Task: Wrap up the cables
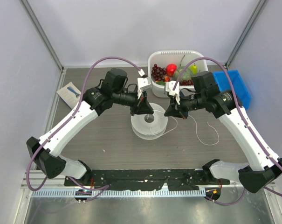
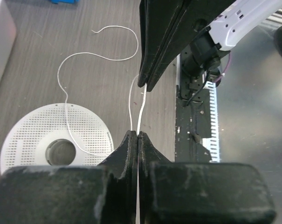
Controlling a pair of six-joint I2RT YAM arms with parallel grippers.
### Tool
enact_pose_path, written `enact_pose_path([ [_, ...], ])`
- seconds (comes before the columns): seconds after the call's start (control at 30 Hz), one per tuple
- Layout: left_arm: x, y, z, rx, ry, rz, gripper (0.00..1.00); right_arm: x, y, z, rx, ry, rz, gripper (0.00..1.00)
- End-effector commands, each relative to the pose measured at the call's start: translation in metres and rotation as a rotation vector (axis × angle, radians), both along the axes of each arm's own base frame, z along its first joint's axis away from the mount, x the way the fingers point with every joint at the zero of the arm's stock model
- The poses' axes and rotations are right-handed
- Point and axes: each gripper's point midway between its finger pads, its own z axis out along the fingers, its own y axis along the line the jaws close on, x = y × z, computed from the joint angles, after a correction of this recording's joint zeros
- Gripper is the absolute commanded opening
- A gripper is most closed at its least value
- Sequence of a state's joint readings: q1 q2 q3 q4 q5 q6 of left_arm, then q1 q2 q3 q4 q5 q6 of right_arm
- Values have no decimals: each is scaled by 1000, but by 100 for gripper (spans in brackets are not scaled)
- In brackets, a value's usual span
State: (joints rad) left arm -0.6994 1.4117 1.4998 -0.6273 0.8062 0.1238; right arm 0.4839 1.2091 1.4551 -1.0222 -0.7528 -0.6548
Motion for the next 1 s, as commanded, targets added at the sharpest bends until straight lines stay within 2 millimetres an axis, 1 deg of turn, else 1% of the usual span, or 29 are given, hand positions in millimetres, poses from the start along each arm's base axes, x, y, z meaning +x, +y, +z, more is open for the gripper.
enact_pose_path([
  [0.0,5,1,14,-29,-70,20,0,4,2,14,14,-64,9,1],
  [0.03,6,1,14,-33,-65,27,0,4,2,15,14,-63,4,1],
  [0.13,5,-3,32,-127,-70,61,0,11,5,16,39,-68,-24,1],
  [0.2,9,-4,45,-206,-58,122,0,12,9,18,71,-56,-44,1],
  [0.23,14,-4,53,-257,-39,174,0,11,10,14,76,-42,-47,1],
  [0.27,18,-3,54,-292,-18,226,0,12,12,17,97,-43,-52,1],
  [0.33,25,-2,76,-397,-21,296,0,12,15,18,123,-24,-60,1],
  [0.37,29,0,91,-455,-25,328,0,11,17,16,131,-13,-58,1],
  [0.4,32,2,100,-496,-8,359,0,13,20,21,158,-6,-63,1],
  [0.43,36,3,107,-531,15,393,0,11,22,18,166,14,-61,1],
  [0.47,40,4,112,-557,31,423,0,11,26,23,199,33,-63,1],
  [0.53,46,6,117,-589,57,467,0,10,32,27,239,64,-58,1],
  [0.6,53,7,119,-602,54,503,0,7,36,31,271,79,-56,1],
  [0.63,60,11,118,-609,50,547,0,8,38,29,279,81,-53,1],
  [0.73,66,15,119,-620,35,591,0,6,40,30,301,95,-68,1],
  [0.77,66,16,119,-622,36,596,0,9,38,28,296,94,-88,4],
  [0.8,66,18,120,-626,38,601,0,10,37,30,299,86,-103,10],
  [0.83,66,17,121,-627,38,598,0,16,36,33,303,73,-138,14],
  [0.87,64,17,121,-626,33,593,0,19,34,35,304,65,-164,25],
  [0.9,63,18,122,-625,30,589,0,27,31,39,310,48,-215,29],
  [0.97,62,20,118,-608,19,591,0,34,26,44,315,23,-273,36],
])
